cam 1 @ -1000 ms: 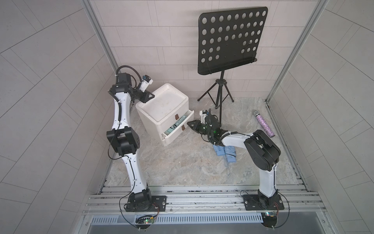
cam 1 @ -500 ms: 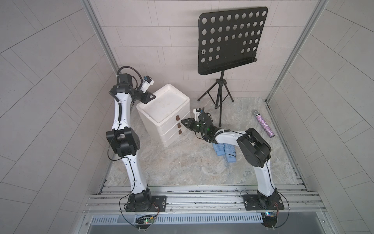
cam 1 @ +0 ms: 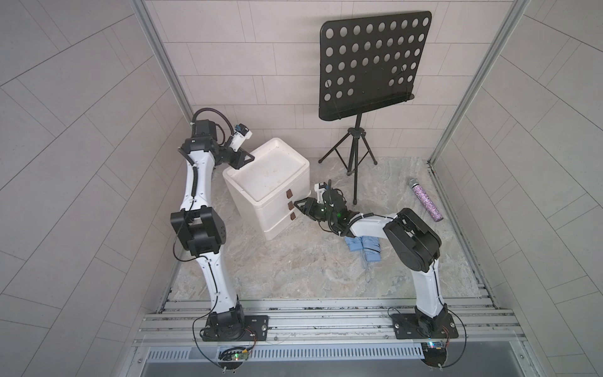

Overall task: Place the umbrella in the drawer by color
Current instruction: Close the drawer in the storage box.

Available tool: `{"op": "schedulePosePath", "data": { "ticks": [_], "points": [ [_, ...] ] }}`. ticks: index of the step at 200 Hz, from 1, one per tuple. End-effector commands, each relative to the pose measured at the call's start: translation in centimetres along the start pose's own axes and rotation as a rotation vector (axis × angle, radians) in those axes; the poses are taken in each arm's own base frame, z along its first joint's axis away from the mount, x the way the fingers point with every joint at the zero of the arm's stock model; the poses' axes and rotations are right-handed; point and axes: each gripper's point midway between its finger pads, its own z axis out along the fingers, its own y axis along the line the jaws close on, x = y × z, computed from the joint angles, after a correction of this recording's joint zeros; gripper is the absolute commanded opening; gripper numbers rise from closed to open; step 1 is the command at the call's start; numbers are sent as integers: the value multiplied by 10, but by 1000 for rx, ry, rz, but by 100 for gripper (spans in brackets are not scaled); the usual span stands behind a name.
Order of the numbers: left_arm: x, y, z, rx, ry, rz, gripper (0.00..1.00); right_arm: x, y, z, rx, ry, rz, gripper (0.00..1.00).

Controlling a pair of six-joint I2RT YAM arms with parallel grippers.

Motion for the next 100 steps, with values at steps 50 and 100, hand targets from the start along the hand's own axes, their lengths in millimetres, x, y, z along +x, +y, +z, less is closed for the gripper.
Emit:
{"op": "schedulePosePath", "data": {
  "ticks": [50,100],
  "points": [
    [56,-69,27,327,159,-364,2,17,3,-32,-22,3,-51,59],
    [55,-67,28,321,153,-372,2,38,-21,-20,-44,17,1,55]
  ]
}}
